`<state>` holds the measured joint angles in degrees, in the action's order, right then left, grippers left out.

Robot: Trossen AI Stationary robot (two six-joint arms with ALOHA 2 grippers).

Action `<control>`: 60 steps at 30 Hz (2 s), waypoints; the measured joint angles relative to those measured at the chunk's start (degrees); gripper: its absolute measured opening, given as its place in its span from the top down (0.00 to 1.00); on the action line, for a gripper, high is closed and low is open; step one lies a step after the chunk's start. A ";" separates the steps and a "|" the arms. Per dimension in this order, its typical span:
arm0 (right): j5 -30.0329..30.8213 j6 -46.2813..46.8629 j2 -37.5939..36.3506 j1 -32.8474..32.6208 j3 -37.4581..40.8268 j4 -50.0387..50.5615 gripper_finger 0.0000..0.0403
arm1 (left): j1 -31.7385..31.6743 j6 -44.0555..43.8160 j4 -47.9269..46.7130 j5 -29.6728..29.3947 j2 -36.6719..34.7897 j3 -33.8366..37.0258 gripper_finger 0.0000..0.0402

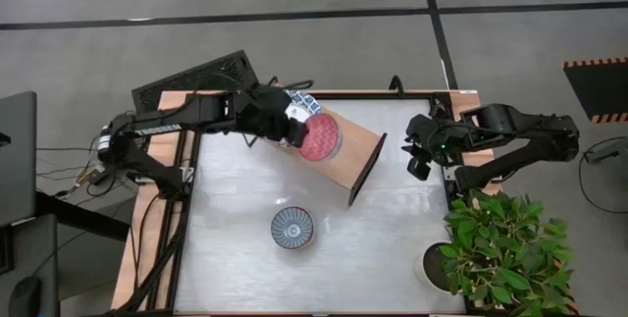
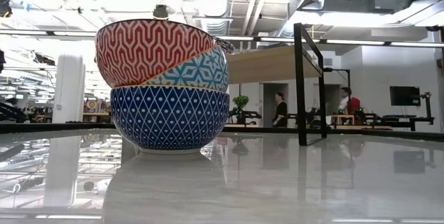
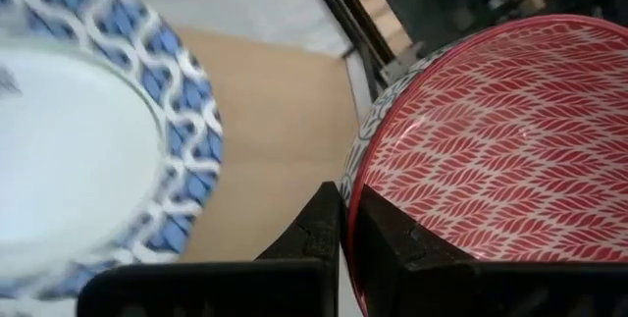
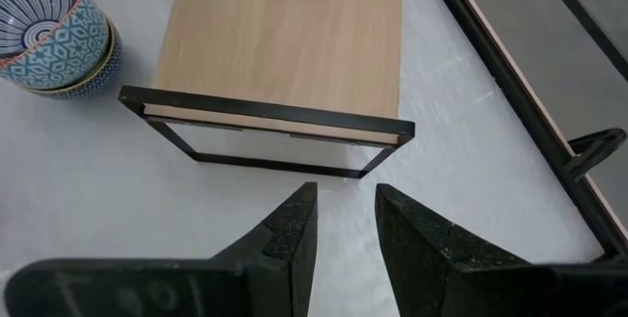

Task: Place and stack bowls onto a shelf
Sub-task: Put the red bowl to the right on the shelf

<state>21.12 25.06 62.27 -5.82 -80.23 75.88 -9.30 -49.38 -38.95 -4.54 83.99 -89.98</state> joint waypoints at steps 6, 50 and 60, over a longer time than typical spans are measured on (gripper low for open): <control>0.00 -0.07 -0.01 0.00 0.00 0.04 0.67 | -1.78 7.65 -14.53 -0.53 9.33 -17.01 1.00; -0.21 -2.60 -0.01 1.33 0.00 -2.90 0.67 | -5.79 28.98 -31.36 2.74 35.22 -42.23 1.00; -0.22 -2.58 -0.01 4.69 0.00 -5.17 0.67 | -5.81 30.90 -30.32 3.00 35.81 -42.23 1.00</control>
<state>20.91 22.48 62.26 -1.14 -80.23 70.71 -15.11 -18.48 -69.27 -1.54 119.80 -132.20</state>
